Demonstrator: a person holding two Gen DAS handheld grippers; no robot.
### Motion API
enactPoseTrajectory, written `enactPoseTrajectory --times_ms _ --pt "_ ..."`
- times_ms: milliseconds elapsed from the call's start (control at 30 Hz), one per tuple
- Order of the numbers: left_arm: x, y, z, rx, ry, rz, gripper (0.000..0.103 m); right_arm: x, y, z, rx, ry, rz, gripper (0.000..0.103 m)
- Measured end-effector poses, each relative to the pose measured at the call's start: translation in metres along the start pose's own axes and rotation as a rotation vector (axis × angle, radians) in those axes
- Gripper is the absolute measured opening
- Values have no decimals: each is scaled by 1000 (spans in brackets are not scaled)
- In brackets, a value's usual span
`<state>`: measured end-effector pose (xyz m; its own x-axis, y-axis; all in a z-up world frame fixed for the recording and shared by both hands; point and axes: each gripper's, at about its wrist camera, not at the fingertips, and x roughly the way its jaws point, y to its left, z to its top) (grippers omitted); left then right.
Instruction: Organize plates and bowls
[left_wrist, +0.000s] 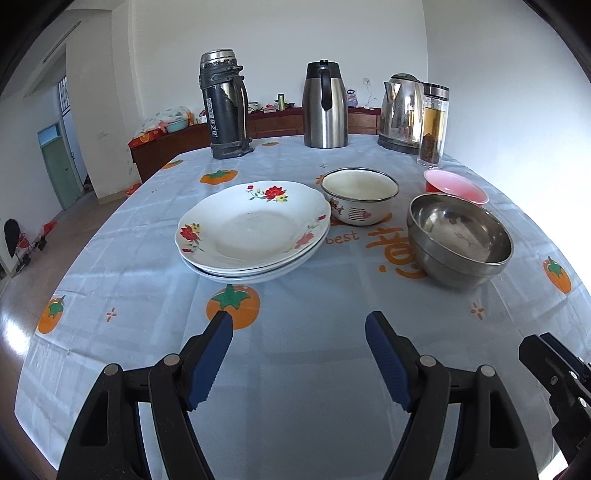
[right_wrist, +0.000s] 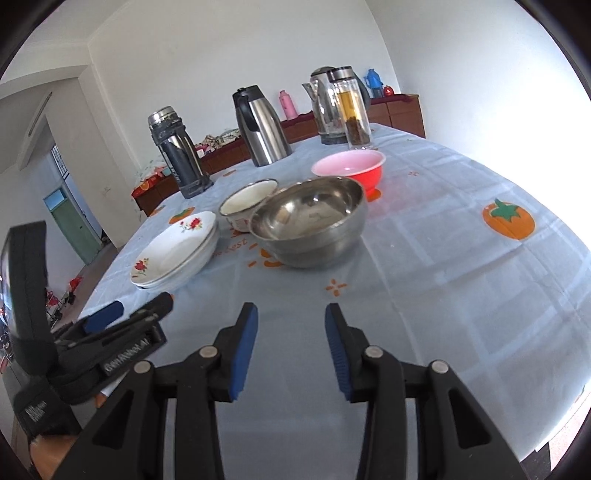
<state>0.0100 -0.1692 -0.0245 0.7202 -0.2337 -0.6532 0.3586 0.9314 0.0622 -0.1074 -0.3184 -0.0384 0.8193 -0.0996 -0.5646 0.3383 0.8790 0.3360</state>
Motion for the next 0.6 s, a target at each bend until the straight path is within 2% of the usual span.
enactPoseTrajectory --times_ms 67,400,467,533,600 --pt "1 -3 0 1 9 -10 76 -1 -9 1 15 0 -8 30" --pt "7 -14 0 9 32 -39 76 -8 -42 20 83 -29 -32 33" --pt "9 -16 1 10 37 -46 76 -10 -49 25 98 -42 -41 38" --pt "11 -19 3 13 36 -41 76 -12 -55 30 111 -59 -46 51" --pt "13 -21 6 19 36 -39 76 -13 -59 35 114 -71 -49 54"
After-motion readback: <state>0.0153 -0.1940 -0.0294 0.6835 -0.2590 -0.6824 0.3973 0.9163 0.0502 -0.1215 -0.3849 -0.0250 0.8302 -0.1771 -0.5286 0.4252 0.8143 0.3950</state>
